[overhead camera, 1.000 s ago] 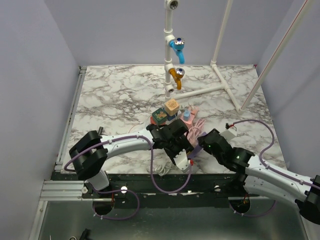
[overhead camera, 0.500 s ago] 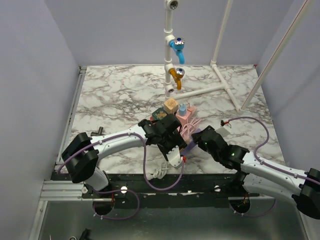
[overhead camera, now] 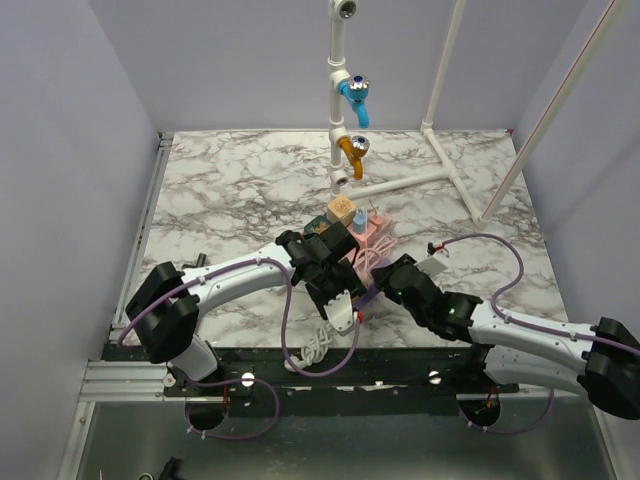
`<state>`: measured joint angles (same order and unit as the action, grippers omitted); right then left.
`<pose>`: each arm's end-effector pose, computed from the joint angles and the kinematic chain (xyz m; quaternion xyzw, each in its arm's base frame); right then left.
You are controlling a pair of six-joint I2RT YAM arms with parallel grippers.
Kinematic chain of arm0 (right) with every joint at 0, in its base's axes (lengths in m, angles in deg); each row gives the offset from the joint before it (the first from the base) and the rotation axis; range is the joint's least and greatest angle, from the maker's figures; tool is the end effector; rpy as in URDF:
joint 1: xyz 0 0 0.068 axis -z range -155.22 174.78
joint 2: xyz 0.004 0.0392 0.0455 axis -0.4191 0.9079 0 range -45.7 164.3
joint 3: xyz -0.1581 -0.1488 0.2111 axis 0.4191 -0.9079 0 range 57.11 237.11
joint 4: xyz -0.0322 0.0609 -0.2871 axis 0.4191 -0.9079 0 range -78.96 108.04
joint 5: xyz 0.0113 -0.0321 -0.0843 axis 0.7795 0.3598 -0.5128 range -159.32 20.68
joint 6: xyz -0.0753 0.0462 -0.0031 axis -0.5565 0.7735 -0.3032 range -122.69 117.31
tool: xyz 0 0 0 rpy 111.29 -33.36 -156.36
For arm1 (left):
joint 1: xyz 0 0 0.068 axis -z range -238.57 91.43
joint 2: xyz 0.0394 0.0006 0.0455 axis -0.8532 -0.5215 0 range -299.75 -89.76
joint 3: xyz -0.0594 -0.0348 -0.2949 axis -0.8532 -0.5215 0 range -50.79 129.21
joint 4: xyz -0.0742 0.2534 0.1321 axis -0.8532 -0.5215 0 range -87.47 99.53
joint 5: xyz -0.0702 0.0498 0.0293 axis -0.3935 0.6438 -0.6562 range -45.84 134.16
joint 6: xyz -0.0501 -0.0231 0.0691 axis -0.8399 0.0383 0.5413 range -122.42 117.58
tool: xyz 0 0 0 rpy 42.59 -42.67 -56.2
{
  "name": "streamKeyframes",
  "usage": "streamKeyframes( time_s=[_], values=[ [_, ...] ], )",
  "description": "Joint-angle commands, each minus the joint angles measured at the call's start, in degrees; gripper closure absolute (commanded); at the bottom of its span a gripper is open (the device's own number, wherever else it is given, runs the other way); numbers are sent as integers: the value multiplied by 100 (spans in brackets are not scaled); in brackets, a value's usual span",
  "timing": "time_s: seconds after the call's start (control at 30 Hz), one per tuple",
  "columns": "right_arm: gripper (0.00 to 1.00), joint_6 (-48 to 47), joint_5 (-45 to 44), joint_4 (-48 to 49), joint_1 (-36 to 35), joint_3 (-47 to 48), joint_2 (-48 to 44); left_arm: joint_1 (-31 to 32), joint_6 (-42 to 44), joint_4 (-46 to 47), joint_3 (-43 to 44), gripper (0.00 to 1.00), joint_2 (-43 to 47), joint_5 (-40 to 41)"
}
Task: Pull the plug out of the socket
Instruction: Remove the plug from the socket.
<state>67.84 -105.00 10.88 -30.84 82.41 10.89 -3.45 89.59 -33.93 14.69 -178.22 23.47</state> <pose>0.1716 0.1695 0.1795 0.2433 0.8327 0.2441 0.4334 0.1791 -0.3054 0.2186 0.9341 0.2374 -0.1032 0.2460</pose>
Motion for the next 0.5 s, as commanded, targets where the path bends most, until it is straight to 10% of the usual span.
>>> streamKeyframes(
  time_s=[0.0,0.47],
  values=[
    [99,-1013,-372,-706,-296,-124,366,32,731,-221,421,100,47,-252],
    [99,-169,-339,-1317,-321,-406,135,121,204,575,157,100,300,27]
  ],
)
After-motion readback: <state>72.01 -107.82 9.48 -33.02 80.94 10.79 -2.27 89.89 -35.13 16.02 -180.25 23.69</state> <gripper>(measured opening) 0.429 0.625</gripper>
